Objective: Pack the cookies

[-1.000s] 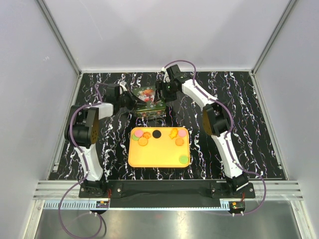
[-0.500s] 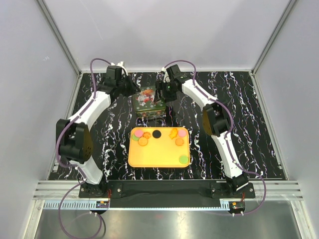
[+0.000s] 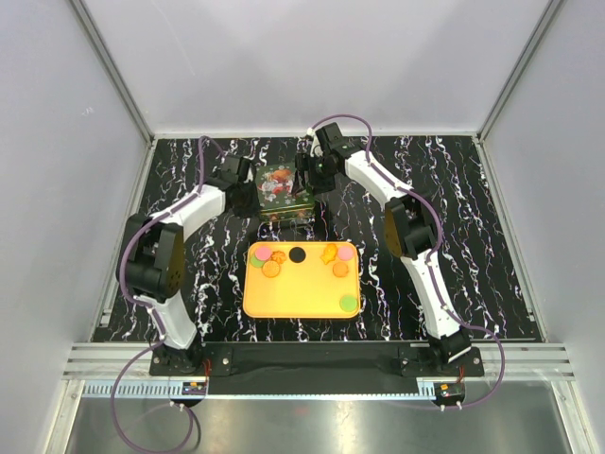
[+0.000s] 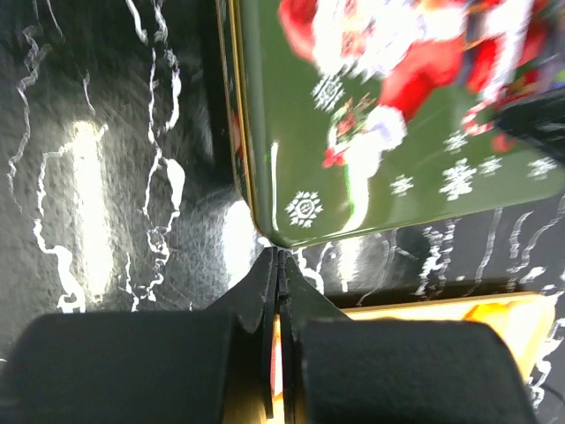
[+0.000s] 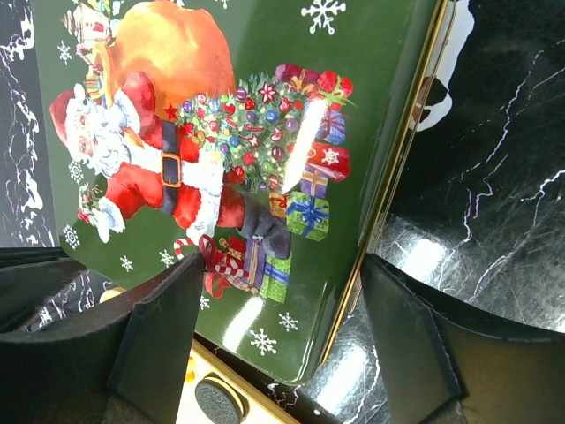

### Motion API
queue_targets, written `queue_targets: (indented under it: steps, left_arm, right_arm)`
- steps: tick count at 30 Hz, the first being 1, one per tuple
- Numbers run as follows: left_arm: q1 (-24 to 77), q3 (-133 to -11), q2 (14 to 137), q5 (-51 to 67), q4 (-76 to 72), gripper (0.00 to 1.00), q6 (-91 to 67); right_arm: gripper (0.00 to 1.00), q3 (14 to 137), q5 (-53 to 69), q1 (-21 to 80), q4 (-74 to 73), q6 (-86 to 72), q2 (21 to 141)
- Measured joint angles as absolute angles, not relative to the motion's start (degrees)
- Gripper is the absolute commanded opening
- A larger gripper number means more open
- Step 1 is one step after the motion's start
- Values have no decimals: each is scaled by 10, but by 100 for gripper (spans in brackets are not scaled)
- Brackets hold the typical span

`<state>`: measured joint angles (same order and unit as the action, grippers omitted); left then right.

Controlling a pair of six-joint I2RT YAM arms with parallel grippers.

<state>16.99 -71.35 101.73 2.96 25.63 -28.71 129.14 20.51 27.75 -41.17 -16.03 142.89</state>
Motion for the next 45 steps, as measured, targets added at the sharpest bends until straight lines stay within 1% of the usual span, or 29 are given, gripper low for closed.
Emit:
queue_targets:
  steps: [9, 22, 28, 33, 41, 44, 45]
  left_arm:
    - [178, -714, 1028, 23, 264, 0, -286]
    - [178, -780, 1013, 14, 275, 0, -284]
    - [178, -775, 1058, 2, 267, 0, -285]
    - [177, -764, 1060, 4, 224, 0, -289]
    - [177, -770, 1060, 4, 236, 0, -286]
    - [176, -779, 1059, 4, 256, 5, -282]
    - [176, -782, 1059, 4, 261, 11, -280]
  right_arm:
    - [78, 1289, 206, 277, -409, -161, 1429]
    - [78, 1285, 207, 277, -404, -162, 1428]
    - [78, 1283, 206, 277, -402, -161, 1427]
    - [79, 1282, 207, 277, -401, -163, 1427]
    - [79, 1281, 207, 277, -401, -163, 1427]
    - [81, 1274, 207, 277, -396, -163, 1423]
    - [81, 1269, 207, 277, -390, -164, 1420]
